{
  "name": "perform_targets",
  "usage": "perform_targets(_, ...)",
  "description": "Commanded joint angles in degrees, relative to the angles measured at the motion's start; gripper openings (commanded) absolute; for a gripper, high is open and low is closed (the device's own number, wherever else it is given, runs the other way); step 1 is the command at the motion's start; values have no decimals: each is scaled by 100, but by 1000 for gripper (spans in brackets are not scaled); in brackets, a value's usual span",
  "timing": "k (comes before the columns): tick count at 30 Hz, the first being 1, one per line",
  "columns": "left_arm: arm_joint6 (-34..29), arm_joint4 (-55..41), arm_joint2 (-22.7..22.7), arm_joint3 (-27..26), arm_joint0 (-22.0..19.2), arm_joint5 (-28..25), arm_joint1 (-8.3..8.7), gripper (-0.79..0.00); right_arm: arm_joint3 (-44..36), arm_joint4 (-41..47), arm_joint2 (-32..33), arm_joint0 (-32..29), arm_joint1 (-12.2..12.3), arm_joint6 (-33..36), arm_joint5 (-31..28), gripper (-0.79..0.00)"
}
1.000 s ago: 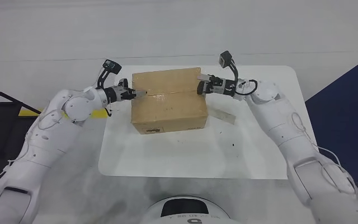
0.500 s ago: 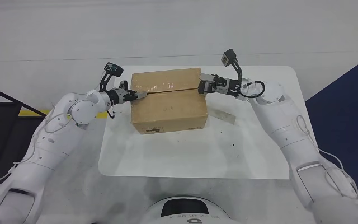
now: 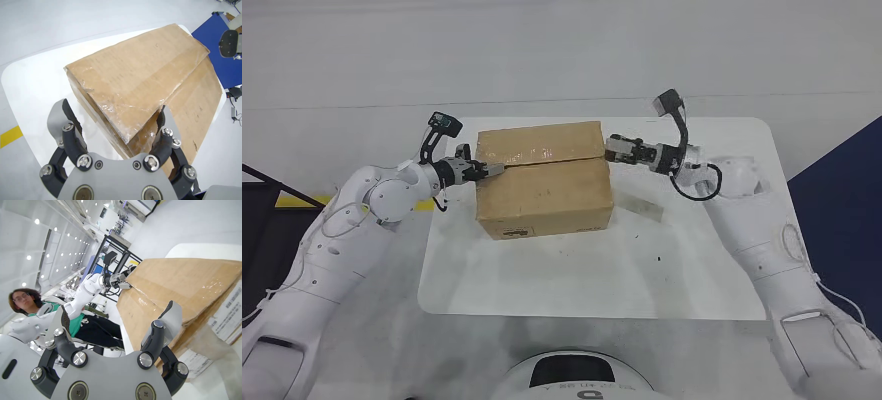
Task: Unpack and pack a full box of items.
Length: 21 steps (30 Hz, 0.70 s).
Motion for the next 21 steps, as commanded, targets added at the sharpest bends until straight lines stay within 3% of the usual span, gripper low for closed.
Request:
perform_targets(1,0,0,0,0,0,0,0,0,-239,-453,460,-409,110,-405,-28,0)
perform_targets(3,0,0,0,0,0,0,0,0,-338,-573,764,-645,159,-886,93,0)
perform_targets(12,0,0,0,0,0,0,0,0,-338,-692,777,-666,166,-922,126,0)
perform_targets(18,0,0,0,0,0,0,0,0,-743,-3751,815,-888,283,-1712,714,0)
perform_targets(21,0,0,0,0,0,0,0,0,-1068,-5146,601,-1092,324,-1638,992,0)
